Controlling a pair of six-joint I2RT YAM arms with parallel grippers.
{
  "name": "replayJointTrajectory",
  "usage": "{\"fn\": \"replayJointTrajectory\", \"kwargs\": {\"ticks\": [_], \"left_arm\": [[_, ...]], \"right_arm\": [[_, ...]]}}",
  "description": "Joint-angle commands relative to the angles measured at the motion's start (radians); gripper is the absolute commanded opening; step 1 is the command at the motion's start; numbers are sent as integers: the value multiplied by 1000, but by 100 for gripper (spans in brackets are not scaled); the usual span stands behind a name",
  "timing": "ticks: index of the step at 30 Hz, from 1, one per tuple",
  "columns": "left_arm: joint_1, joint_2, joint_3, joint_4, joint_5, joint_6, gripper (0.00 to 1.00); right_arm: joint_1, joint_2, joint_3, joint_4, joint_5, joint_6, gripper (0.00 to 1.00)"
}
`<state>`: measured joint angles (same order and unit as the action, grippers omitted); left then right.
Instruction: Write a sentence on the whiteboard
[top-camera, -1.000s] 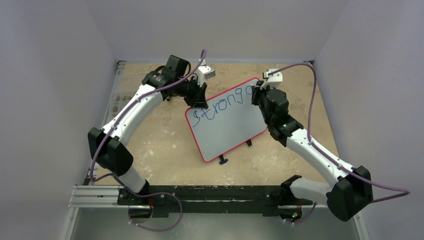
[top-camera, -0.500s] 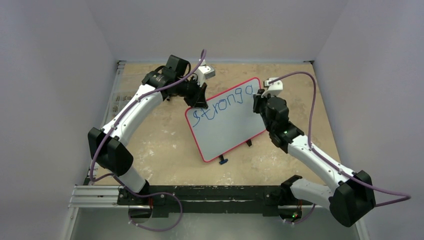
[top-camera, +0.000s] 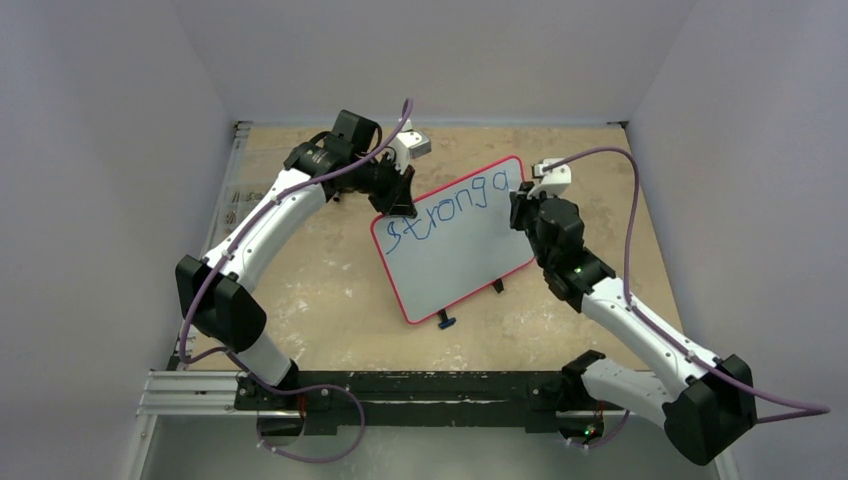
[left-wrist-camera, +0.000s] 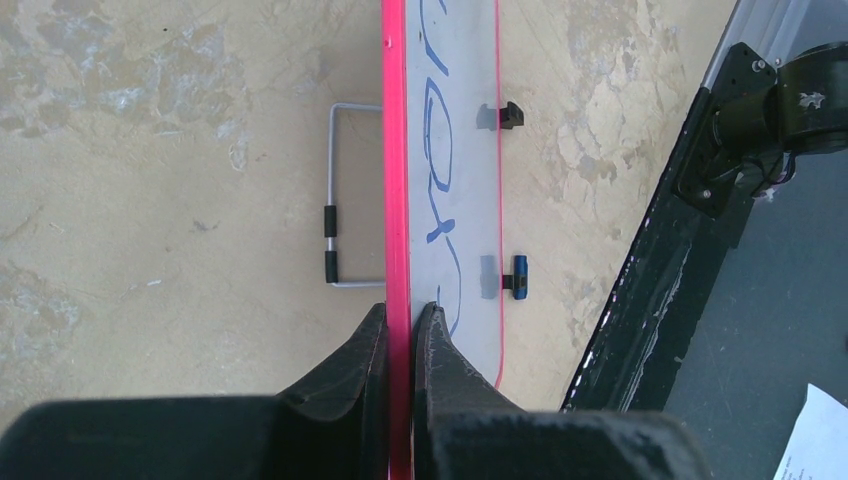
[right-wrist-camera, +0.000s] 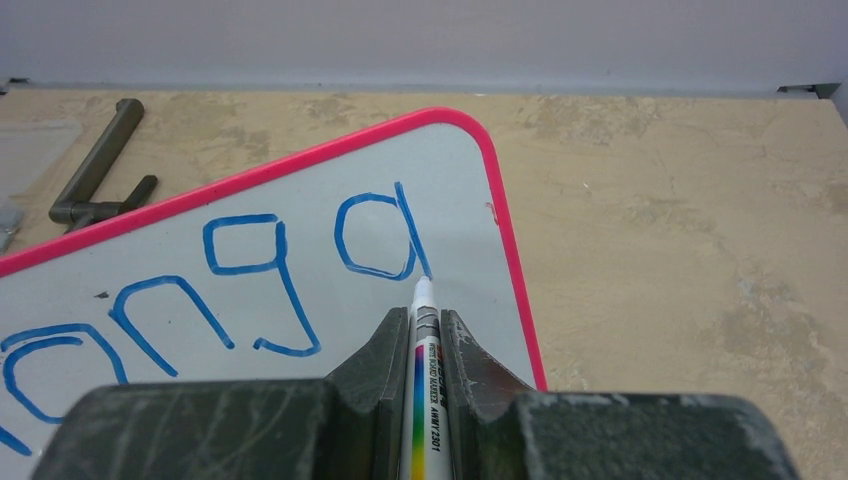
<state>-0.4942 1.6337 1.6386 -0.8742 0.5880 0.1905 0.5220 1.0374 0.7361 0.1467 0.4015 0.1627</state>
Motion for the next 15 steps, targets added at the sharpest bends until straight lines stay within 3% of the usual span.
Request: {"fn": "replayJointTrajectory", "kwargs": {"ticks": [1, 15], "left_arm": [[-19, 14, -13, -50, -131, 130, 0], [-19, 13, -13, -51, -131, 131, 0]], "right_arm": [[-1, -46, 50, 3, 19, -8, 0], [-11, 48, 133, 87, 39, -33, 0]]}}
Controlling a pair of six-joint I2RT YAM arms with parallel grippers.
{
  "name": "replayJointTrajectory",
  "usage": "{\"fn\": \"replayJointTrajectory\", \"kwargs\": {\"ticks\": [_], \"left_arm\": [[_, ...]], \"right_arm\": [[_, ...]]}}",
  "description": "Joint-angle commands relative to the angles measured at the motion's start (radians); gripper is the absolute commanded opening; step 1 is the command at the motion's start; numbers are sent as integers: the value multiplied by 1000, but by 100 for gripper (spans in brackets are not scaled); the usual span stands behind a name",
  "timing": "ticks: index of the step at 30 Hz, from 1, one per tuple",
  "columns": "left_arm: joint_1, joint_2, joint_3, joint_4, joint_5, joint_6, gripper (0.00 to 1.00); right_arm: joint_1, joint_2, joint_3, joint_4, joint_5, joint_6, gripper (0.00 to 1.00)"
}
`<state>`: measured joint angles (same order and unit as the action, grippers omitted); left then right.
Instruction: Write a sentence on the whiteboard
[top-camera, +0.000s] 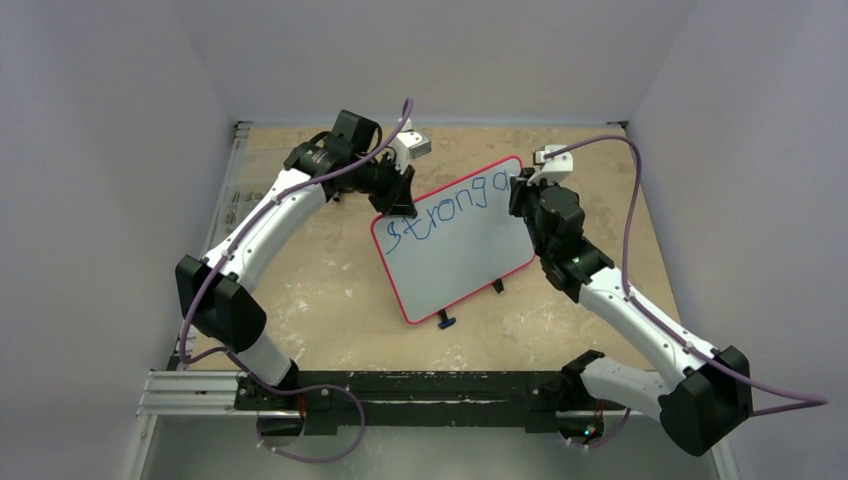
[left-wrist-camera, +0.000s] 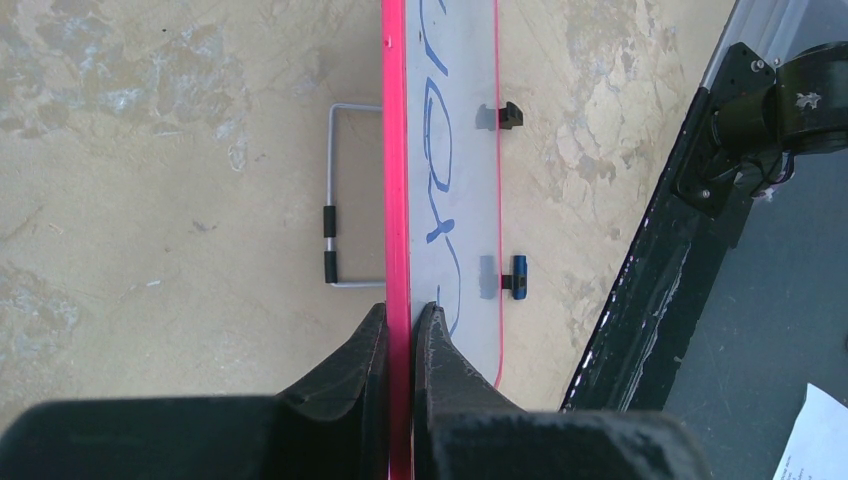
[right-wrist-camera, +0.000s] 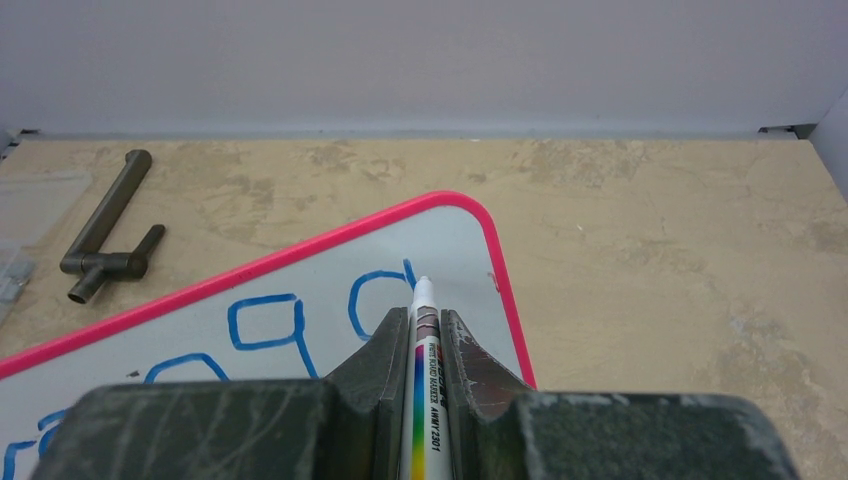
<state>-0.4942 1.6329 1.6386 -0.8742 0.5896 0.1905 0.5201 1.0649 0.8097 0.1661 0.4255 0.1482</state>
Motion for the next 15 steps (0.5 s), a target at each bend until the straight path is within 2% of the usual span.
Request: {"fn": "replayJointTrajectory", "kwargs": {"ticks": [1, 15], "left_arm": [[-19, 13, -13, -52, -134, 132, 0], [-19, 13, -13, -50, -136, 132, 0]], "right_arm": [[-12, 27, 62, 72, 11, -17, 0], [-71, 70, 53, 100, -12, -9, 0]]}}
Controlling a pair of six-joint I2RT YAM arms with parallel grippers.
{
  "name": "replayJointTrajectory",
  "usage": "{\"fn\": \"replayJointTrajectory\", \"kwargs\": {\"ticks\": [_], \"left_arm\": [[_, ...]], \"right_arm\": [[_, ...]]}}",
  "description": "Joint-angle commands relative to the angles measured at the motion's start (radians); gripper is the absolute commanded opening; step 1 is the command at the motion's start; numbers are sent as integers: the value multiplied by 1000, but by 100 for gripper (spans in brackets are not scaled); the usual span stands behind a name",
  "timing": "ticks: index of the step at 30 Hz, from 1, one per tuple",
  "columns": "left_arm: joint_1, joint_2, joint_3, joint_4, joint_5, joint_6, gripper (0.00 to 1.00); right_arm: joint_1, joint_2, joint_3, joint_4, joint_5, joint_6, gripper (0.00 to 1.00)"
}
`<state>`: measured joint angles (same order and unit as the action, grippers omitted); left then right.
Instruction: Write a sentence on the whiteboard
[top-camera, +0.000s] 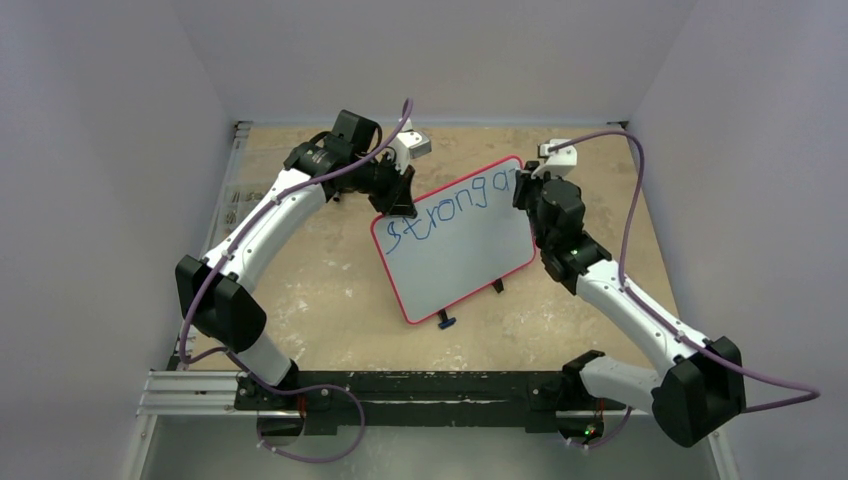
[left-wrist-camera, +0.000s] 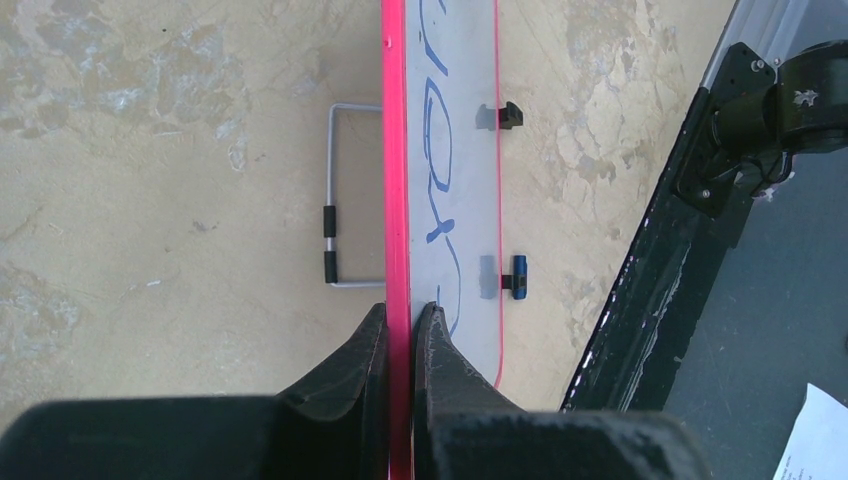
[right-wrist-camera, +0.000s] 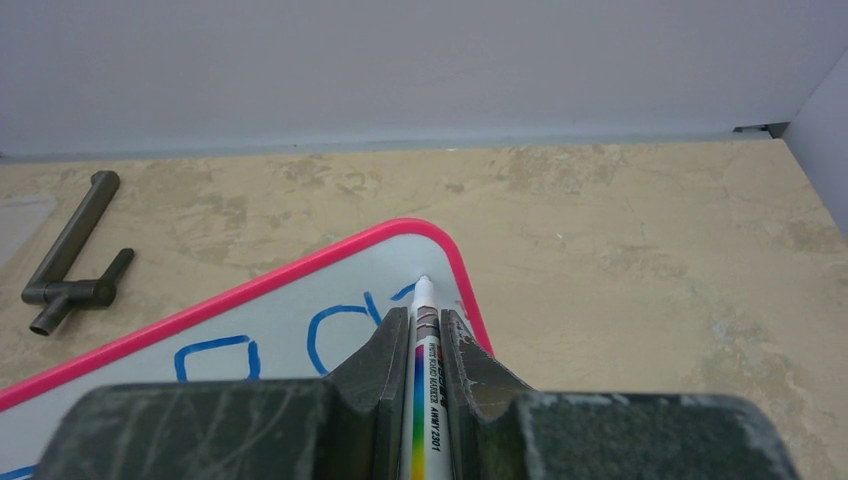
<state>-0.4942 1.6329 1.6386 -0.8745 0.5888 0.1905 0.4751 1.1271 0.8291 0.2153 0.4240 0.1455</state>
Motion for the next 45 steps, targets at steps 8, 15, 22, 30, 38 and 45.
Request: {"fn": "replayJointTrajectory", "kwargs": {"ticks": [8, 15, 22, 30, 38, 45], "left_arm": [[-20, 17, -13, -50, -136, 132, 0], [-18, 16, -13, -49, -133, 131, 0], [-19, 12, -12, -51, -132, 130, 0], [-19, 9, -13, -50, -130, 130, 0], [-19, 10, -11, -50, -129, 130, 0], [-19, 7, -13, -49, -131, 130, 0]], "right_arm": [[-67, 11, 47, 40, -43, -2, 0], [-66, -63, 45, -3, -80, 22, 0], [-66, -92, 47, 3, -117, 43, 0], [-66, -42, 71, 24, -140, 54, 0], [-67, -8, 90, 36, -142, 53, 0], [-67, 9, 96, 36, -132, 43, 0]]}}
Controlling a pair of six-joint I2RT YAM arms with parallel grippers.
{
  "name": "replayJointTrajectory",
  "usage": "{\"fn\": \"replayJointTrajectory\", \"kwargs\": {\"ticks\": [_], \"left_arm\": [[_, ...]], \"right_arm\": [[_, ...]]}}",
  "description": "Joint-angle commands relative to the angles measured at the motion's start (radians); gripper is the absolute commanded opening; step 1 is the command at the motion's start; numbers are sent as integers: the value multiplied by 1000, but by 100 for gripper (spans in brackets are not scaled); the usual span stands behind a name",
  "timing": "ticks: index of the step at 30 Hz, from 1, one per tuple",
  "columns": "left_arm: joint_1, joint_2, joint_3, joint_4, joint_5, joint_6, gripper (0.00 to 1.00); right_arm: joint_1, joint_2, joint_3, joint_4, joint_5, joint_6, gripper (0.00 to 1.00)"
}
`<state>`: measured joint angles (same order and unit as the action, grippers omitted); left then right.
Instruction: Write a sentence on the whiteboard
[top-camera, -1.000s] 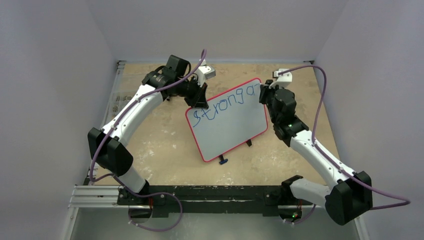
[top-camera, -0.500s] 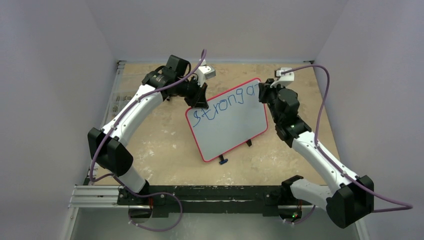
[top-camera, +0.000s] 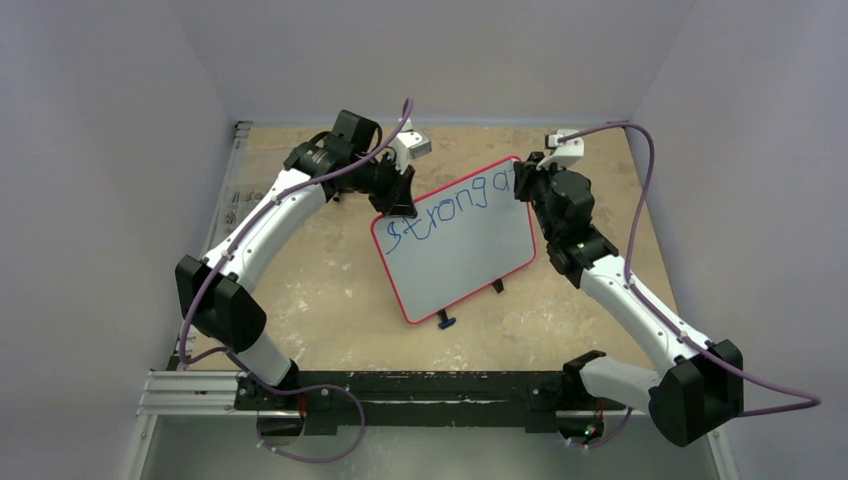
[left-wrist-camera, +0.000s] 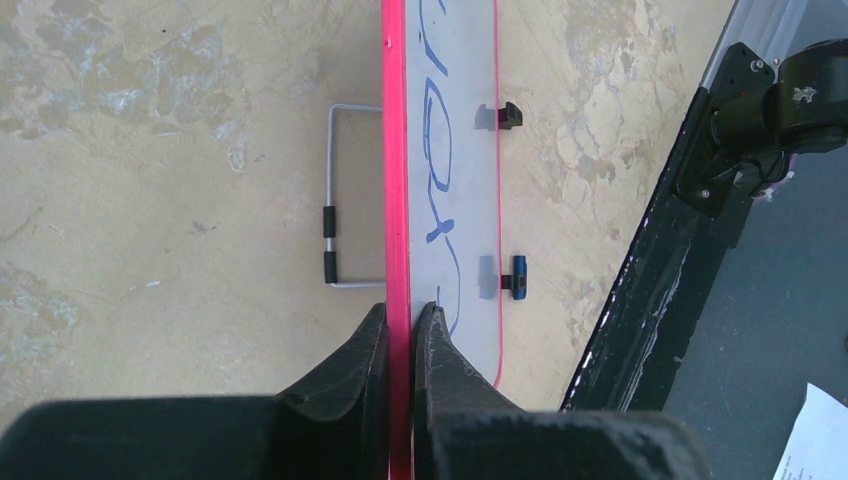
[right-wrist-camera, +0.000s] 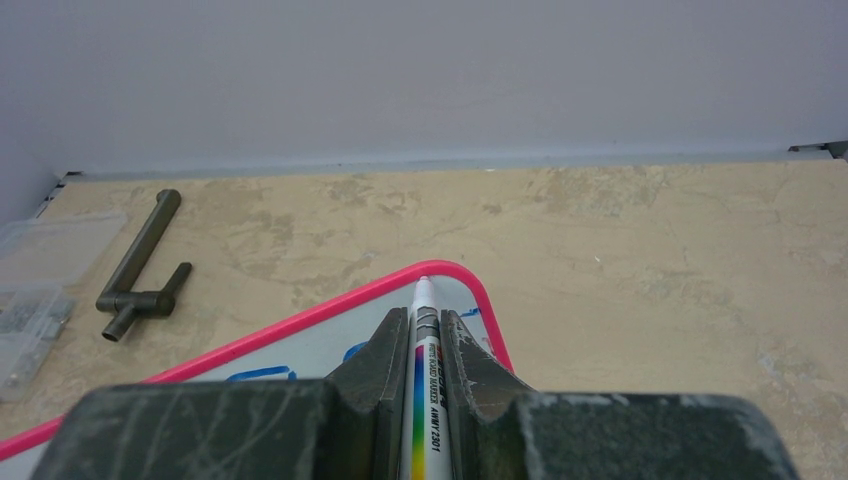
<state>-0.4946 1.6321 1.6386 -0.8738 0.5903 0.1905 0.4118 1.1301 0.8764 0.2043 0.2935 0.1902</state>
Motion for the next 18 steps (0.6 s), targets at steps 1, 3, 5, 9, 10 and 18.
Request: {"fn": "replayJointTrajectory", "kwargs": {"ticks": [1, 3, 5, 9, 10, 18], "left_arm": [[-19, 8, -13, -51, -132, 131, 0], [-18, 8, -13, -50, -132, 131, 0], [-19, 9, -13, -51, -132, 130, 0], [-18, 8, -13, -50, -133, 131, 0], [-18, 8, -13, -50, -133, 131, 0], [-19, 8, -13, -50, -132, 130, 0]], "right_arm": [[-3, 7, 47, 46, -2, -1, 0], [-2, 7, 39, 44, -5, -2, 0], [-2, 7, 27, 43, -8, 0, 0], [-3, 0, -3, 42, -9, 6, 0], [-2, -3, -10, 41, -9, 7, 0], [-3, -20, -68, 29, -17, 15, 0]]}}
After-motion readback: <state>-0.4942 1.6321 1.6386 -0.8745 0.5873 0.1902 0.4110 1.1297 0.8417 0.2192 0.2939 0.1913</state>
